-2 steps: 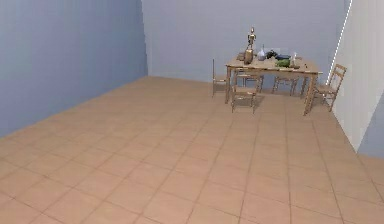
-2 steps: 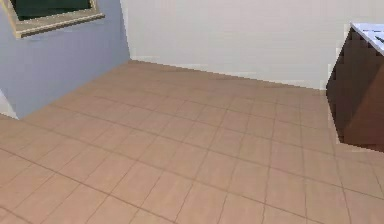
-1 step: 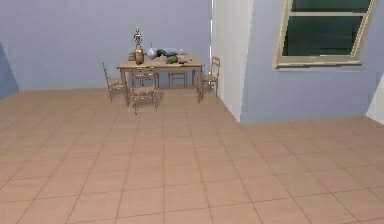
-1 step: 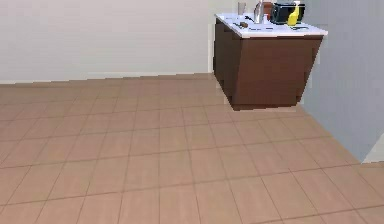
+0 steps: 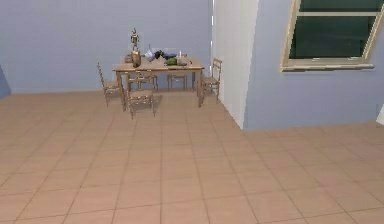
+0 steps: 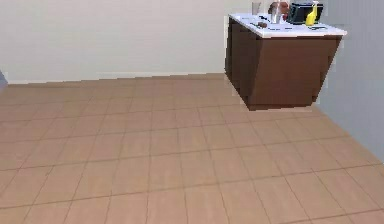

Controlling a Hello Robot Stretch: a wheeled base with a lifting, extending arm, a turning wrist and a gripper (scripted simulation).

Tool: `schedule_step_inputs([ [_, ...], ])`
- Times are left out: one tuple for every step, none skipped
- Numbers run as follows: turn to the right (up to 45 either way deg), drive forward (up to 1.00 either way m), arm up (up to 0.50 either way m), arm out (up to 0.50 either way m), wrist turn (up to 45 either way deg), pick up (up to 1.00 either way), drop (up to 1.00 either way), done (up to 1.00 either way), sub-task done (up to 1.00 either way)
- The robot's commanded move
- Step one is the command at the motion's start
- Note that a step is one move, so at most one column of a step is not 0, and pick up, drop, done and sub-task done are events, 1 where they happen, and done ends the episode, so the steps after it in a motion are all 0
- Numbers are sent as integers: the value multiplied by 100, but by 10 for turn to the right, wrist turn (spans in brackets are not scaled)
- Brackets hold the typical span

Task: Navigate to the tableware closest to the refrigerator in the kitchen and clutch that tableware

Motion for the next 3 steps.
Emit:
schedule_step_inputs([
  [0,100,0,0,0,0,0,0,0],
  [0,100,0,0,0,0,0,0,0],
  [0,65,0,0,0,0,0,0,0],
])
